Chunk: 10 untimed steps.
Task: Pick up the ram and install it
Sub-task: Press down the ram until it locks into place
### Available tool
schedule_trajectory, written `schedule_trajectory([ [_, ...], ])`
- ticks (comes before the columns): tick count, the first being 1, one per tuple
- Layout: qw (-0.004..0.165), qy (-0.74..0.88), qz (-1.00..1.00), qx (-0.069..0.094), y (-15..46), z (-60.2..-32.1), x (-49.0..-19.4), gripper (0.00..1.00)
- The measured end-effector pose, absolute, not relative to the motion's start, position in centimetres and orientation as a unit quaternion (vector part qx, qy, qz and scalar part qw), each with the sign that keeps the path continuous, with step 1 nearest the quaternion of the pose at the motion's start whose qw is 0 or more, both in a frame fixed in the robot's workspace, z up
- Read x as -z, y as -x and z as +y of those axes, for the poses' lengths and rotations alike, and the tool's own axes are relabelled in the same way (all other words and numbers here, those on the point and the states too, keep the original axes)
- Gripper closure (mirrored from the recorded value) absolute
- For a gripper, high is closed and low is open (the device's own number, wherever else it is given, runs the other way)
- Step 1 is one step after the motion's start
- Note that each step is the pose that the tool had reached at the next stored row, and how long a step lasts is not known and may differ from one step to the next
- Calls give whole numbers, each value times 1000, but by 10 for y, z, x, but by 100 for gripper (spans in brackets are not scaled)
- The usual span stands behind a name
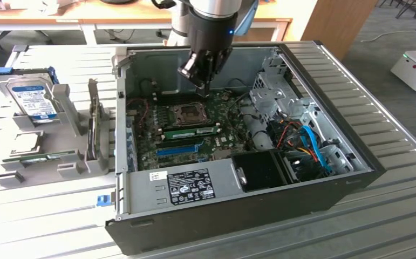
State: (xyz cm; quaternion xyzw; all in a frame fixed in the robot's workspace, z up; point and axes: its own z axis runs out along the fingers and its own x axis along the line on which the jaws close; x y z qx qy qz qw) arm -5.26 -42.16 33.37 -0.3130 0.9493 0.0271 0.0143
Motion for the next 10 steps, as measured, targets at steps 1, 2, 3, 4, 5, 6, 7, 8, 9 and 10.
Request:
schedule_trajectory([
  [1, 15, 307, 951, -27, 53, -422, -334, 89],
  [2, 15, 301, 953, -27, 53, -422, -334, 89],
  [3, 15, 295, 955, -27, 53, -422, -334, 89],
  [4, 15, 289, 957, -27, 53, -421, -334, 89],
  [5, 16, 283, 959, -27, 53, -421, -334, 89],
  [6, 16, 277, 960, -26, 53, -421, -334, 89],
  [7, 16, 272, 962, -26, 53, -421, -334, 89],
  [8, 16, 266, 964, -26, 53, -421, -334, 89],
  [9, 17, 260, 965, -26, 53, -421, -334, 89],
  [10, 17, 254, 967, -26, 53, -421, -334, 89],
])
